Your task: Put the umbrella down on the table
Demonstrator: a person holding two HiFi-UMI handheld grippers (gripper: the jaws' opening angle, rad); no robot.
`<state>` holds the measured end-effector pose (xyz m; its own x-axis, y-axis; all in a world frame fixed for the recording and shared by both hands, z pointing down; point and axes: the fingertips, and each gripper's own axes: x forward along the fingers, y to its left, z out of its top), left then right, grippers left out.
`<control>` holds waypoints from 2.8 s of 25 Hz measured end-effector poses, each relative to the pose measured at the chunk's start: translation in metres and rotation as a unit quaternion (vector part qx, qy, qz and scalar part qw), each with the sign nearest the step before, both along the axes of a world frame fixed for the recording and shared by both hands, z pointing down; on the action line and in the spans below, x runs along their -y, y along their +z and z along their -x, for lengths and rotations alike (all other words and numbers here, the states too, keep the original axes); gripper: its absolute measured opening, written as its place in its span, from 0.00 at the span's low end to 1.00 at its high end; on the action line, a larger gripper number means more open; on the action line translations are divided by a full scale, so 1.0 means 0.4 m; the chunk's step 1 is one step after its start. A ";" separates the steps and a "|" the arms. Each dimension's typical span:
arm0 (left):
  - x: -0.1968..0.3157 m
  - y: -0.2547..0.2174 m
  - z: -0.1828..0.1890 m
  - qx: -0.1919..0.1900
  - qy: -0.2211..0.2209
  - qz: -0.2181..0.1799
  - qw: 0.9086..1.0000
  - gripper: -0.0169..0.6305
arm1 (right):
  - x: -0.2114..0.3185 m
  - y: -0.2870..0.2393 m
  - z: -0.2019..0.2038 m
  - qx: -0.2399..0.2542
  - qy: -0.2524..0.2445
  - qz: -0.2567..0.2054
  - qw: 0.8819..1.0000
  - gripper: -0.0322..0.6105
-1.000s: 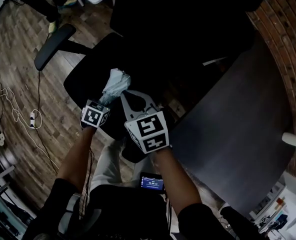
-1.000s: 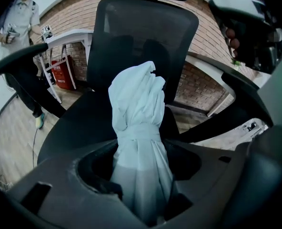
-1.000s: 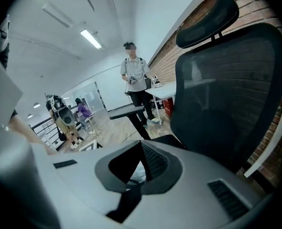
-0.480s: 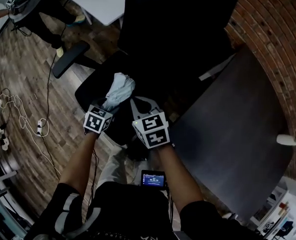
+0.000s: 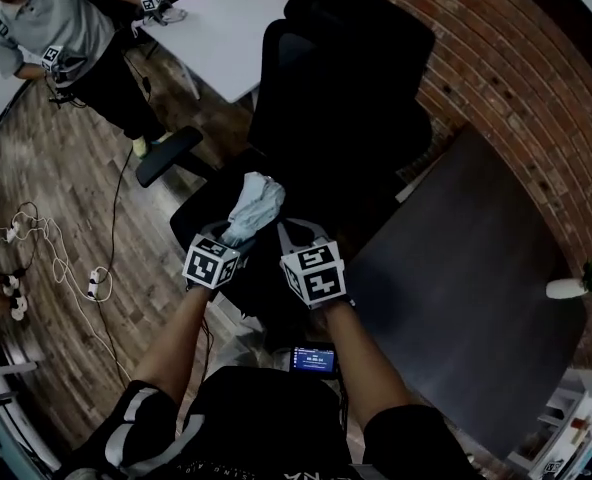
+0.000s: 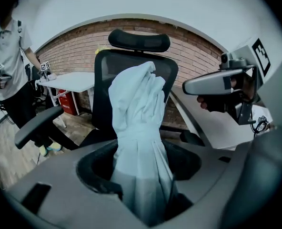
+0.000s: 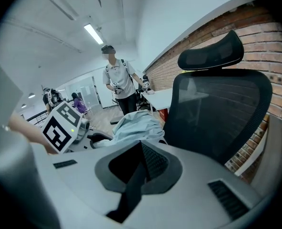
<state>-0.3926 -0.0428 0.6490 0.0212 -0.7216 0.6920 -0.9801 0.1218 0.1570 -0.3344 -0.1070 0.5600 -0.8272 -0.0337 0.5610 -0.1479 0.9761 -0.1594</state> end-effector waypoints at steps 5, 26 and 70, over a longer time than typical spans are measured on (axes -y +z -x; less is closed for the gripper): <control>0.016 -0.092 -0.037 -0.002 0.001 -0.038 0.999 0.45 | 0.003 -0.055 -0.034 0.008 0.004 -0.013 1.000 0.06; 0.026 -0.291 -0.288 -0.061 0.045 -0.142 0.987 0.45 | 0.057 -0.156 -0.333 0.060 0.080 0.001 0.995 0.06; 0.456 -0.247 -0.956 -0.177 0.320 -0.070 0.928 0.45 | 0.315 -0.132 -1.080 0.059 0.428 0.003 0.902 0.06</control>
<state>-0.0102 -0.2252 0.5504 0.6855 -0.5647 0.4596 -0.7278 -0.5143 0.4535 0.0976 -0.2330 0.5070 -0.5545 -0.6848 0.4729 -0.8278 0.5122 -0.2289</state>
